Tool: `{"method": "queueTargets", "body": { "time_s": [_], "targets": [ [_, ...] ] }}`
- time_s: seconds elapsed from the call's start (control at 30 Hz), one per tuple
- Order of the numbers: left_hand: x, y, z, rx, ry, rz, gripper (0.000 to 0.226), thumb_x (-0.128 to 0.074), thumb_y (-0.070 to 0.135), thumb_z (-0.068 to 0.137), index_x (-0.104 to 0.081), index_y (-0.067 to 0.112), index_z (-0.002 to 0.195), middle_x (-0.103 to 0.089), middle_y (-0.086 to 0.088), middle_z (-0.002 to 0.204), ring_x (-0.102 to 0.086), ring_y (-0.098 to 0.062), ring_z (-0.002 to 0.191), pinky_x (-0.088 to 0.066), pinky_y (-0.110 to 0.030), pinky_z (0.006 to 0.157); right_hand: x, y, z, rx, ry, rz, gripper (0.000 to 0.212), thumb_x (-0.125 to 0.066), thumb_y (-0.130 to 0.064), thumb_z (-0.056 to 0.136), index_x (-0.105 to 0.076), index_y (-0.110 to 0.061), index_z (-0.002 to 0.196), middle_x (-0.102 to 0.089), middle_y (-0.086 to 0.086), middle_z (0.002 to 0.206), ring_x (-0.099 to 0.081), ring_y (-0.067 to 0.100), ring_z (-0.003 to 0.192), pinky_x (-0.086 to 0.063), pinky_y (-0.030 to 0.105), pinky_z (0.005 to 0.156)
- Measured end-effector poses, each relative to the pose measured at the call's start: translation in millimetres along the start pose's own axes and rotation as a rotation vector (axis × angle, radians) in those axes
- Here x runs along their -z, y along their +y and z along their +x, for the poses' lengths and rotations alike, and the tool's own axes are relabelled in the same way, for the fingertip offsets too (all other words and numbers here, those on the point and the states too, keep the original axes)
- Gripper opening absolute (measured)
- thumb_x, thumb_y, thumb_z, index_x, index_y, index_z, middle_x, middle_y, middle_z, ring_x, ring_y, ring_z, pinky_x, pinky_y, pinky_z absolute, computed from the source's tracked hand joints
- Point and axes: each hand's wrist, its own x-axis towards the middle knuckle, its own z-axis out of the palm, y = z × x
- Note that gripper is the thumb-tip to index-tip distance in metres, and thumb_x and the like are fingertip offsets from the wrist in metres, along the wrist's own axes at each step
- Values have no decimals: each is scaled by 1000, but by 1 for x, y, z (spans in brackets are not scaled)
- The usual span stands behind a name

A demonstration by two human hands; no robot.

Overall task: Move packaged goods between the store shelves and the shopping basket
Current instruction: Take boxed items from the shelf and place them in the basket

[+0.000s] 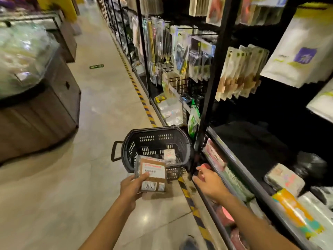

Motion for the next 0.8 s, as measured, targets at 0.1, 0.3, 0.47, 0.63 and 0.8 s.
{"method": "queueTargets", "body": {
  "time_s": [0.1, 0.3, 0.47, 0.63, 0.8],
  "targets": [
    [-22, 22, 35, 27, 46, -26, 25, -70, 16, 83, -63, 6, 105, -71, -15, 91, -68, -24, 80, -51, -31, 59, 16, -3, 62, 5, -54, -24, 42, -51, -34, 93, -45, -18, 132, -57, 5, 119, -52, 22, 115, -42, 32, 95],
    [-52, 57, 107, 47, 110, -18, 21, -72, 15, 81, -61, 9, 97, -71, -12, 88, -68, -20, 74, -52, -26, 51, 31, -12, 176, 79, -101, -119, 44, -52, -38, 92, -46, -19, 131, -55, 5, 131, -53, 24, 116, -46, 38, 94],
    [-71, 67, 197, 88, 129, 34, 25, -76, 16, 77, -62, 11, 96, -72, -12, 89, -70, -20, 76, -54, -27, 55, 14, -15, 273, 92, -172, -210, 50, -48, -36, 95, -36, -16, 140, -50, 7, 136, -48, 24, 124, -41, 32, 96],
    [-94, 54, 318, 138, 138, 176, 36, -84, 17, 67, -65, 8, 97, -73, -11, 88, -71, -25, 75, -58, -45, 76, -22, 3, 388, 75, -190, -270, 48, -48, -36, 96, -37, -16, 139, -45, 8, 138, -45, 26, 126, -39, 34, 99],
    [-111, 17, 429, 220, 54, 218, 36, -82, 18, 70, -64, 10, 99, -73, -9, 87, -72, -21, 74, -59, -37, 72, -70, 40, 495, 76, -175, -358, 52, -47, -34, 96, -33, -13, 142, -39, 8, 143, -36, 26, 132, -31, 35, 107]
  ]
}}
